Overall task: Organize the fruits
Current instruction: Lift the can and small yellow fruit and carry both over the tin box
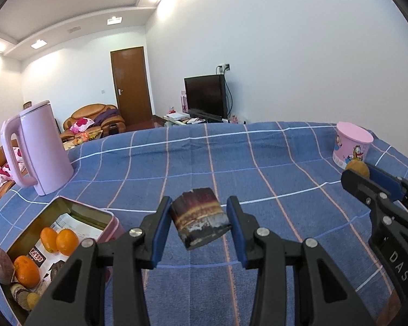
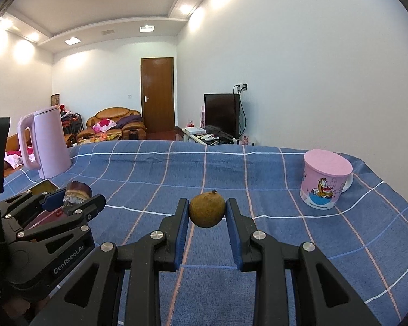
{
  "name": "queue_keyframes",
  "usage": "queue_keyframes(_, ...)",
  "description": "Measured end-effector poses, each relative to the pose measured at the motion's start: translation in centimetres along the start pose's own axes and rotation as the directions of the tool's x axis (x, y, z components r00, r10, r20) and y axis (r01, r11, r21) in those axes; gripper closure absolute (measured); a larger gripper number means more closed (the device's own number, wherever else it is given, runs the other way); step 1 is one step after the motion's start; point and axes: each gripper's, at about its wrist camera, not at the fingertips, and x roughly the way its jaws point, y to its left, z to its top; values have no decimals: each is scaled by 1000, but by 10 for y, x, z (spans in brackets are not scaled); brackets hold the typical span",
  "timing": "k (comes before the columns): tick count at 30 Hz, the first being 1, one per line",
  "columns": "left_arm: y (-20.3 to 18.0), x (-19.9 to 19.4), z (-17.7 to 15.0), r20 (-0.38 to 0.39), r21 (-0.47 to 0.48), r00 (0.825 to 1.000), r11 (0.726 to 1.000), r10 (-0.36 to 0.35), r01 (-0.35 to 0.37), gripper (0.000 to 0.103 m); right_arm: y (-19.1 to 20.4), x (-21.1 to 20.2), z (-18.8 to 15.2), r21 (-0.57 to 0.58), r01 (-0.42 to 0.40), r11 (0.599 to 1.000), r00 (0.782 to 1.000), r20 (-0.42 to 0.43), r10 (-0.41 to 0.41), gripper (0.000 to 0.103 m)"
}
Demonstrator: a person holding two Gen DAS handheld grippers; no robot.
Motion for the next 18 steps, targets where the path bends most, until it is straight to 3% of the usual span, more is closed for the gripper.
queue_keyframes(18, 6, -12, -2, 39, -17, 999, 1000, 9, -8, 60, 5, -15, -1, -7, 9, 1000, 998, 64, -9, 74)
